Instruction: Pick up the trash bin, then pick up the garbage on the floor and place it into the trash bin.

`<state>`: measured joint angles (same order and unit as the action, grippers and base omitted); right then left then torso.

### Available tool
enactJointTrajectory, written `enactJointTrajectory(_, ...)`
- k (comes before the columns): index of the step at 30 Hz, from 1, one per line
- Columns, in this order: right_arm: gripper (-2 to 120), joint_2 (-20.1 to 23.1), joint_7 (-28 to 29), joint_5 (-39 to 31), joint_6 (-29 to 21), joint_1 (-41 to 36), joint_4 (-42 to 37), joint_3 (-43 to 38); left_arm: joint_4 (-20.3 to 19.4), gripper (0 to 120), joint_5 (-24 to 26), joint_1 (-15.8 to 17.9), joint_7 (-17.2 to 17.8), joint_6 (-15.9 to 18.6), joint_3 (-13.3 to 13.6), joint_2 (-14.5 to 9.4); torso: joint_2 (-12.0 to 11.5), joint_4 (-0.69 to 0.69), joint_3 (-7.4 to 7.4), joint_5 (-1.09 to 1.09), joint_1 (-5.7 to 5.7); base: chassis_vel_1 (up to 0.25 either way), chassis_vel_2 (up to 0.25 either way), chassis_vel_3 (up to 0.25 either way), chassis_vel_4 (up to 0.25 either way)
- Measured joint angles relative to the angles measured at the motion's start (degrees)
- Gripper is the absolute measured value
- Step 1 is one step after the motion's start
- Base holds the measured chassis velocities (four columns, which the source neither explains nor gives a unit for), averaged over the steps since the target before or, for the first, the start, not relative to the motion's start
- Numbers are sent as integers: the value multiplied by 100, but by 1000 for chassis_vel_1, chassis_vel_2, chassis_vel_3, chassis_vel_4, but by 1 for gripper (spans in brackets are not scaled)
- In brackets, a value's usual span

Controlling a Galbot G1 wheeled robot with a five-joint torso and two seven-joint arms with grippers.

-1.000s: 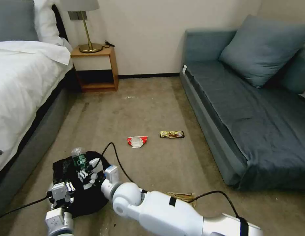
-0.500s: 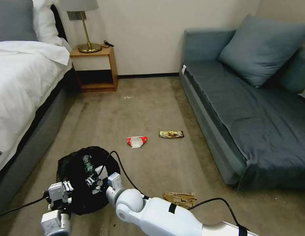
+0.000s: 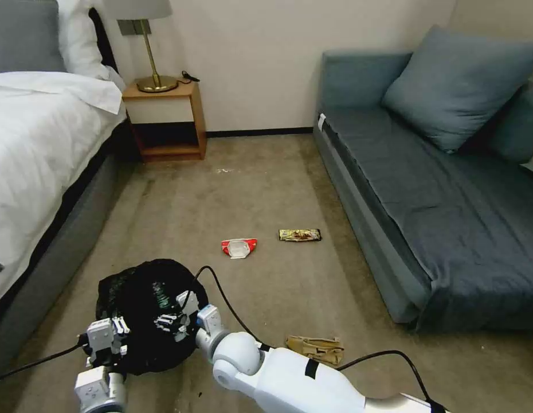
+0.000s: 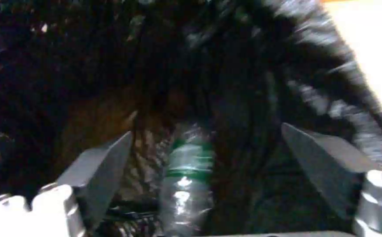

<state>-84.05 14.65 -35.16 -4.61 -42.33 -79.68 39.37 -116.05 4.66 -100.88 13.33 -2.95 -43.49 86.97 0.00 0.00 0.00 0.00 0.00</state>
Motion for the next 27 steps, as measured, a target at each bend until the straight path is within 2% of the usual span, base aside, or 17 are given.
enactJointTrajectory(4,98,151,89,68,-2,-38,-176,-24,24,5,-30,12,3,-24,-11,22,0,1,0,1,0,0,0,0,0)
enactJointTrajectory(8,100,757,96,256,-401,-246,-735,-219,51,5,-97,24,3,-33,9,81,0,1,0,2,0,0,0,0,0)
enactJointTrajectory(9,100,992,-40,370,-619,-339,-884,-330,55,5,-136,23,5,-34,29,104,0,0,0,1,0,0,0,0,0)
enactJointTrajectory(10,100,992,-40,370,-619,-339,-884,-330,55,5,-136,23,5,-34,29,104,0,0,0,1,0,0,0,0,0)
enactJointTrajectory(12,100,1456,-437,665,-970,-571,-1106,-608,65,5,-217,22,6,-36,85,153,0,-1,0,2,0,0,0,0,0)
enactJointTrajectory(14,100,1610,-543,765,-1052,-670,-1166,-718,69,5,-237,22,5,-39,104,170,0,0,0,2,0,0,0,0,0)
enactJointTrajectory(16,100,1977,-783,1067,-1199,-931,-1232,-1025,98,5,-318,35,8,-51,143,233,0,-1,0,2,0,0,0,0,0)
enactJointTrajectory(18,100,2071,-850,1152,-1236,-1007,-1232,-1131,108,5,-349,39,9,-54,153,254,0,-1,0,2,0,0,0,0,0)
enactJointTrajectory(20,100,2334,-1069,1334,-1424,-1229,-1202,-1567,127,5,-410,40,13,-64,179,294,0,0,0,2,0,0,0,0,0)
enactJointTrajectory(27,100,2599,-1380,1661,-1886,-1541,-899,-2264,168,5,-548,35,16,-100,226,329,0,0,-1,2,0,0,0,0,0)
